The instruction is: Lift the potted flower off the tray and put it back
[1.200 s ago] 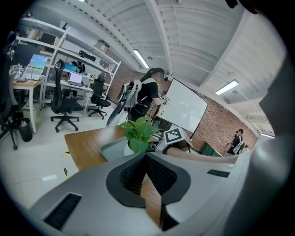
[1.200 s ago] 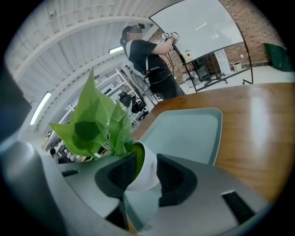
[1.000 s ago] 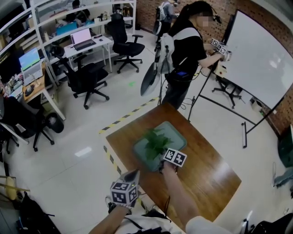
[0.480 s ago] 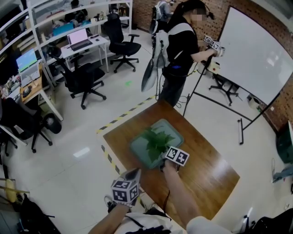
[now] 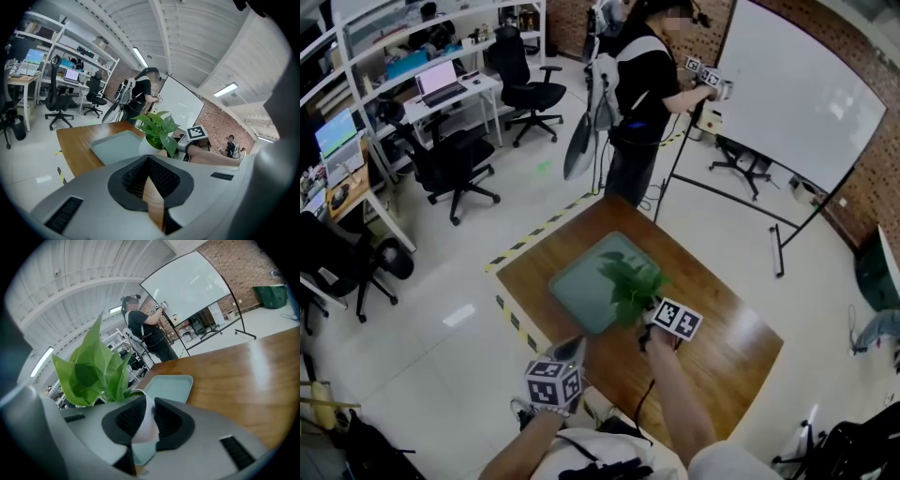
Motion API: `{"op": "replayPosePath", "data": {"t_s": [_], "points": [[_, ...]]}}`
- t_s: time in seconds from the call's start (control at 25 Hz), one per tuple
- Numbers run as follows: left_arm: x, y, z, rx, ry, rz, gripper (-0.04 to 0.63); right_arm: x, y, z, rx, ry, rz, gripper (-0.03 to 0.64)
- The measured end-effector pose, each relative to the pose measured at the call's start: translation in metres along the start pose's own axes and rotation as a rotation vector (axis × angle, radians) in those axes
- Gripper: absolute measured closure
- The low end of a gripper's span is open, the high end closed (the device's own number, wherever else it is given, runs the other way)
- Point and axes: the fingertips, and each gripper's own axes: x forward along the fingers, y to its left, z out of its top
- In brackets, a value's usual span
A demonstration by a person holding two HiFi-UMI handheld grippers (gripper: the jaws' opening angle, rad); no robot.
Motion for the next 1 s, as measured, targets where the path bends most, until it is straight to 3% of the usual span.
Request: {"op": "replayPosePath", "data": {"t_s": [0.2, 0.64, 1.0], "points": [[-0.002, 0.001, -0.005, -0.022, -0.007, 0.004, 0.600, -0.031, -0.009, -0.028, 0.007, 0.027, 0.002, 0.554], [-0.013, -0.006, -0.011, -0.045, -0.024, 0.021, 0.600, -0.067, 0.000, -0.130, -0.012, 0.189, 0.031, 0.554], [-0.024, -0.006, -0.016, -0.047, -0.032, 0.040, 0.600, -0.063, 0.005, -0.153, -0.043, 0.214, 0.038, 0.546]]}}
